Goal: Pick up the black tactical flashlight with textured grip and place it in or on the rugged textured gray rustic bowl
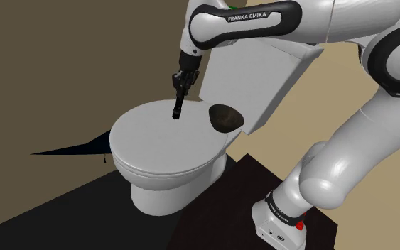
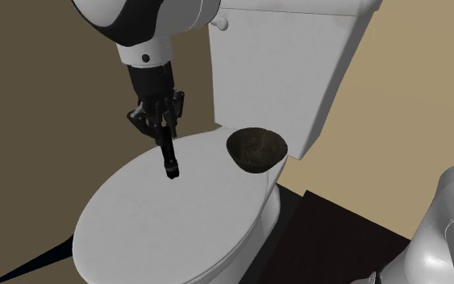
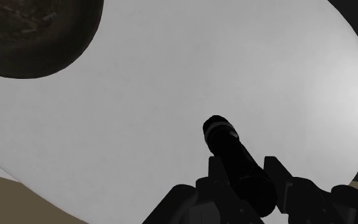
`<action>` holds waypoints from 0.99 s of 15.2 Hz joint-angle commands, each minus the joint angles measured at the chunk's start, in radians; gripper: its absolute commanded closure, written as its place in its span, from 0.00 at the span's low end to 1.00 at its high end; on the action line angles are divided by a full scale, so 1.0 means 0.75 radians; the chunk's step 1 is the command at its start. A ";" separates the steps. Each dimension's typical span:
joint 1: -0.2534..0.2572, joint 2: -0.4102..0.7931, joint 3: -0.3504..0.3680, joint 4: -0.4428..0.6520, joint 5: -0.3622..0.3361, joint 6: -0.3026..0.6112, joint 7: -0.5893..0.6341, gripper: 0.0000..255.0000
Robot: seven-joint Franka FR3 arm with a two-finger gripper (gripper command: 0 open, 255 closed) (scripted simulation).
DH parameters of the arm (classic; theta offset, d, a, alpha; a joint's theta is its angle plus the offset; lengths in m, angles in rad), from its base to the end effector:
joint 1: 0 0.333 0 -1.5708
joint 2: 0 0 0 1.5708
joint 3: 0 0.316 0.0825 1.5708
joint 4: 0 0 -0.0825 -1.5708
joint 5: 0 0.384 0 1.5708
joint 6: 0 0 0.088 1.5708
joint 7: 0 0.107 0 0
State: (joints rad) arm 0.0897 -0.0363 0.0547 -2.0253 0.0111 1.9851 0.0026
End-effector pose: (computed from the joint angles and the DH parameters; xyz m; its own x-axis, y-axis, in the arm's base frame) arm 0.5372 0.0791 0.4639 0.9906 0.1369 -0.0040 0.1368 -0.9906 -0.0082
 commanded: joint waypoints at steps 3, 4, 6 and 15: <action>0.000 -0.016 0.000 0.058 0.000 -0.073 0.001 1.00; 0.000 -0.019 0.000 0.072 0.001 -0.091 0.001 1.00; 0.000 -0.024 0.000 0.102 0.001 -0.126 0.001 1.00; 0.000 -0.034 -0.001 0.252 0.001 -0.286 0.002 1.00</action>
State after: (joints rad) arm 0.0885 -0.0592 0.0533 -1.8483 0.0115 1.7854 0.0018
